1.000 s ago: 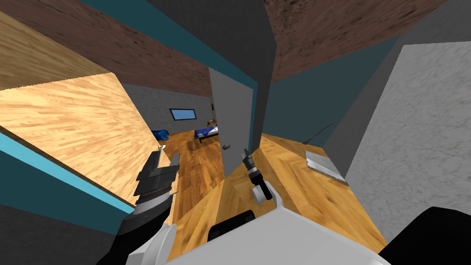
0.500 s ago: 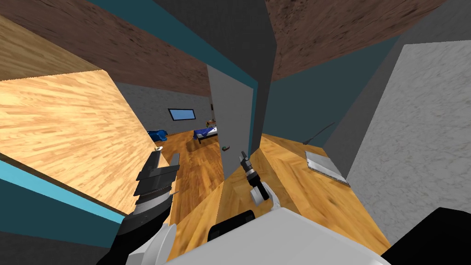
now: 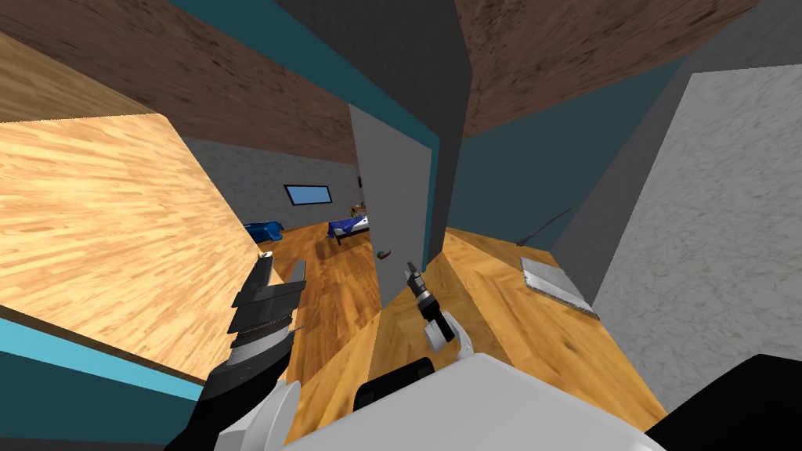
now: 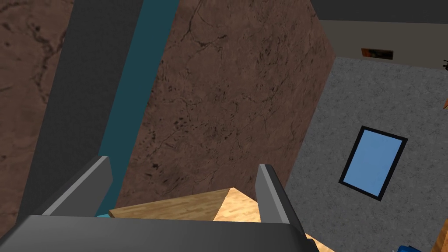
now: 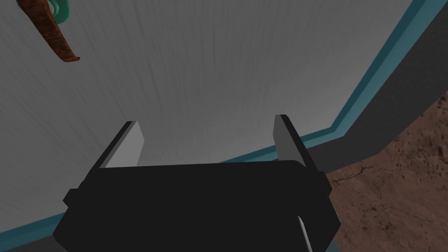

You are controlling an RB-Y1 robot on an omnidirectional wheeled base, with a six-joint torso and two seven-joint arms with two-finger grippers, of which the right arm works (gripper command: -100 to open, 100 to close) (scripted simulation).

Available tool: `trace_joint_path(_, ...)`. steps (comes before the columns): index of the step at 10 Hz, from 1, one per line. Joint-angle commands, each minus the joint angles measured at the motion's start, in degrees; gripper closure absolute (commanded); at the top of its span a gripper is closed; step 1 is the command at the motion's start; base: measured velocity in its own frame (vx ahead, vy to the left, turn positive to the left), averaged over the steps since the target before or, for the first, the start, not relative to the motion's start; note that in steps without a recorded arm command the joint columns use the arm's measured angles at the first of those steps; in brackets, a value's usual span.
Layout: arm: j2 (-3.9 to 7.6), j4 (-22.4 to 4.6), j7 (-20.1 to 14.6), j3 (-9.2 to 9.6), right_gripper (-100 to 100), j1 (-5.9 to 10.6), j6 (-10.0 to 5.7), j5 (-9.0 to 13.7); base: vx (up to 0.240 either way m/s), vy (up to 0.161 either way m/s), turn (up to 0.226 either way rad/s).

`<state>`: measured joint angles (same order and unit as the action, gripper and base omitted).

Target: Push the door open

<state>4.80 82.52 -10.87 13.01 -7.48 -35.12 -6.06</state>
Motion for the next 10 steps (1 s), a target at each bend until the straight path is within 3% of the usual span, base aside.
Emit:
trace_joint_path(1,0.32,-2.5,-0.4,0.80,-100,0.83,-0.58,-0.2,0.082,-0.002,-0.021)
trace_joint_path(10,0.82,-17.1,-1.5,4.62,-100,6.15,-4.71,-1.2,0.089,-0.006,-0.016)
